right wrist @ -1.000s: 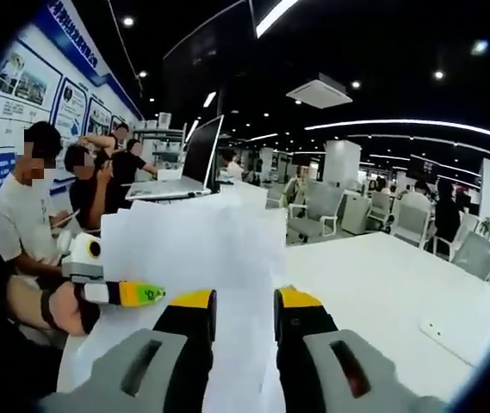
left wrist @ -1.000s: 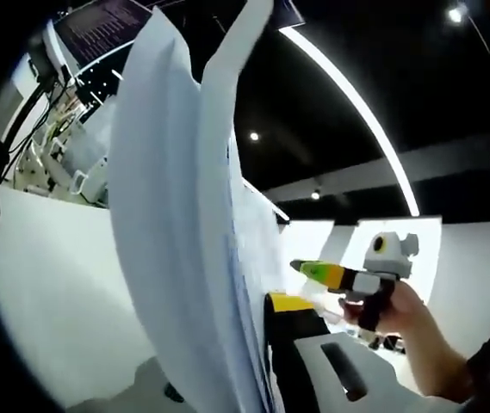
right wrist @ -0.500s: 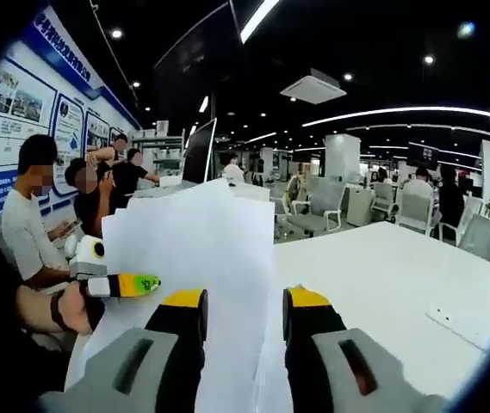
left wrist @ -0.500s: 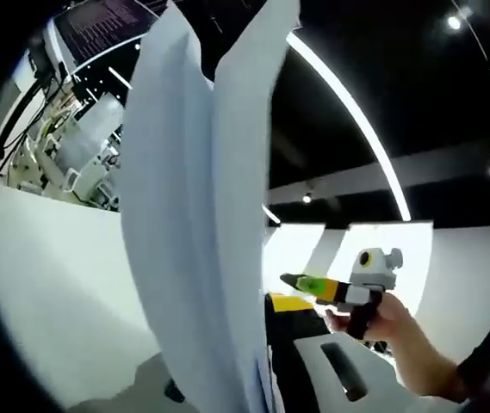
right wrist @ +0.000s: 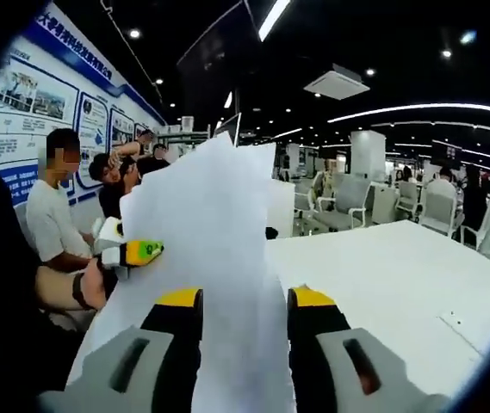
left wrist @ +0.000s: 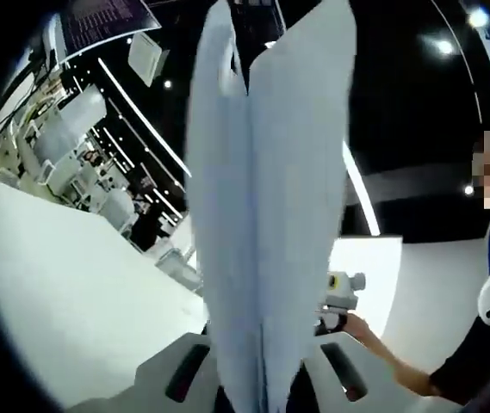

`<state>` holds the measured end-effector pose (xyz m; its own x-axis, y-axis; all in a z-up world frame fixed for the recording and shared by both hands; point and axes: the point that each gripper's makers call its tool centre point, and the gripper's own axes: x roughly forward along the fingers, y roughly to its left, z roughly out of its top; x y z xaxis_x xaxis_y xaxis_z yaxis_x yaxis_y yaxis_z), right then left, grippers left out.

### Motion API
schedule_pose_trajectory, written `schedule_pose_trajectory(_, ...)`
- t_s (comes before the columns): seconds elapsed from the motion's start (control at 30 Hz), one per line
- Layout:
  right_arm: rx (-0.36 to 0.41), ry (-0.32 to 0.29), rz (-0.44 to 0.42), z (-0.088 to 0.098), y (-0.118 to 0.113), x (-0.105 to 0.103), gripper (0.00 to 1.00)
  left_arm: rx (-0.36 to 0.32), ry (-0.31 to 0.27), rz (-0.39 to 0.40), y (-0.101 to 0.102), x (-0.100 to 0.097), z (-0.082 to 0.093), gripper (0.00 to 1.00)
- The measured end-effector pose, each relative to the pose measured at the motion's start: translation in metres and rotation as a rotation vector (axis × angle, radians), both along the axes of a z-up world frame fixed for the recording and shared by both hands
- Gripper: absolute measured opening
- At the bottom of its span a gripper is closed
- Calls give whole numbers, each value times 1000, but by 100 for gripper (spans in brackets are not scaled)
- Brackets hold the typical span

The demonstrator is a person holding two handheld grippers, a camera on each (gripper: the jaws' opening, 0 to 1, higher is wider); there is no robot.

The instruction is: Organize the stack of printing papers by aligning and flattening the scattered papers on the table

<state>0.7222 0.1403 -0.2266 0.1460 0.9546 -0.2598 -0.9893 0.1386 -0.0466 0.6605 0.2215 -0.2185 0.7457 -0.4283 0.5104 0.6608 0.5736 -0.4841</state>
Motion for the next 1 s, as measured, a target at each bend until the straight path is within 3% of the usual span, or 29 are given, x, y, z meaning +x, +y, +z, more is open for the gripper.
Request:
schedule_pose_trajectory(0.1,6,-1,11,5,-5,-4,34,-6,-14,-29,-3,-2,7,6)
schedule_pose_trajectory(0.27,91,59,51,21,-16,-13,38,13,-63,-73,-14,-9,30,6)
schedule_pose_trajectory(0.53,154,63,78,36,-30,-25,39,132,-125,-159,-37,-19,66,6)
schedule_pose_trajectory(0.73,208,56,135,51,-38,-43,27,263,-160,-195,-54,-23,86,6)
schedule_pose_trajectory(1.0,252,61,136,62,-44,-50,22,300,-167,-199,-61,-20,100,6)
